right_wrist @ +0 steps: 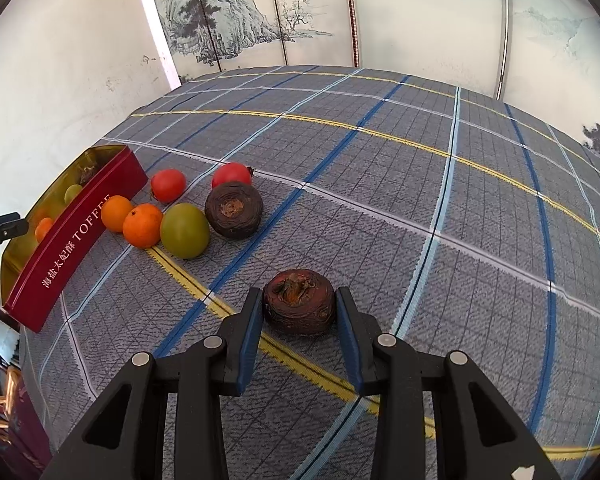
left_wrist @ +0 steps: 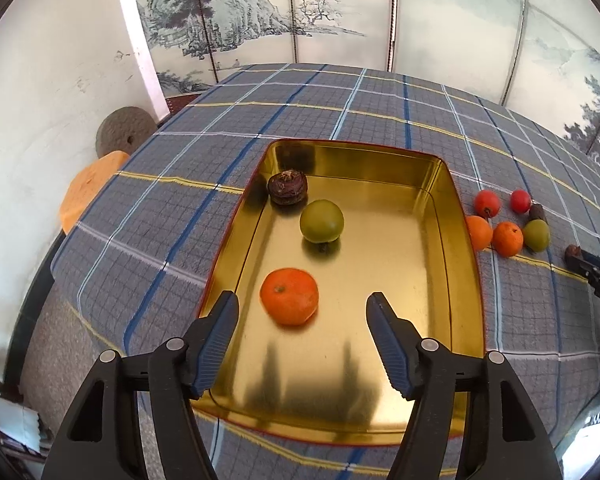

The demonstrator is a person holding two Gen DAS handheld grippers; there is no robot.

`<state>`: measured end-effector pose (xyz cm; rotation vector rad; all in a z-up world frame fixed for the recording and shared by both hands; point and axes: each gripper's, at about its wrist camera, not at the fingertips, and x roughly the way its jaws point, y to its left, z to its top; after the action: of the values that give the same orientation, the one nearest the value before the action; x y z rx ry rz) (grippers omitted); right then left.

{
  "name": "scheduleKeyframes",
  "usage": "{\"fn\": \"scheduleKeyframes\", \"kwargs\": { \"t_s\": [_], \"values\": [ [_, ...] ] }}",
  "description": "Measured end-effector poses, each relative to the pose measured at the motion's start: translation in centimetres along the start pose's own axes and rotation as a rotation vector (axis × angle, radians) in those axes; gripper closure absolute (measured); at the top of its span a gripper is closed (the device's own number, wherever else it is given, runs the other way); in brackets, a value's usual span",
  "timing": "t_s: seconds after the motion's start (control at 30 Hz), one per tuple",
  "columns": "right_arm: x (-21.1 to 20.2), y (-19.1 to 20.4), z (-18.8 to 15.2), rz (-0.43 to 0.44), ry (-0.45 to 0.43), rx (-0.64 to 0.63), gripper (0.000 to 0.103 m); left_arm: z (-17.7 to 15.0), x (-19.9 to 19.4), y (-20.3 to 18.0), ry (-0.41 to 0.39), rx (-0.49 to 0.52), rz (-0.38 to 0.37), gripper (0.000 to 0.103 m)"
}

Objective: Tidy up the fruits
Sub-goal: 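Open the left gripper to release the orange in the tin, then carry the brown dried fruit in the right gripper over the tin and release it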

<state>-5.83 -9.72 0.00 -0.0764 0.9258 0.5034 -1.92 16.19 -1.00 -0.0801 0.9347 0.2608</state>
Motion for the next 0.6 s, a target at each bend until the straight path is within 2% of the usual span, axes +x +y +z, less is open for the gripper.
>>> {"fn": "scheduleKeyframes", "kwargs": {
  "t_s": [0.3,0.6],
  "values": [
    [-2.4,1.9,-0.8,0.033,-0.018,-0.002,0.069,-0.8,-1.9,-1.2,-0.036,0.038,0.004,0.032],
    [-4.7,8.4,2.5,0.136,-0.073,-0.113,0.069,-1.3,-2.6,-1.0,-0.053,0.043,-0.011,0.03]
  ]
}}
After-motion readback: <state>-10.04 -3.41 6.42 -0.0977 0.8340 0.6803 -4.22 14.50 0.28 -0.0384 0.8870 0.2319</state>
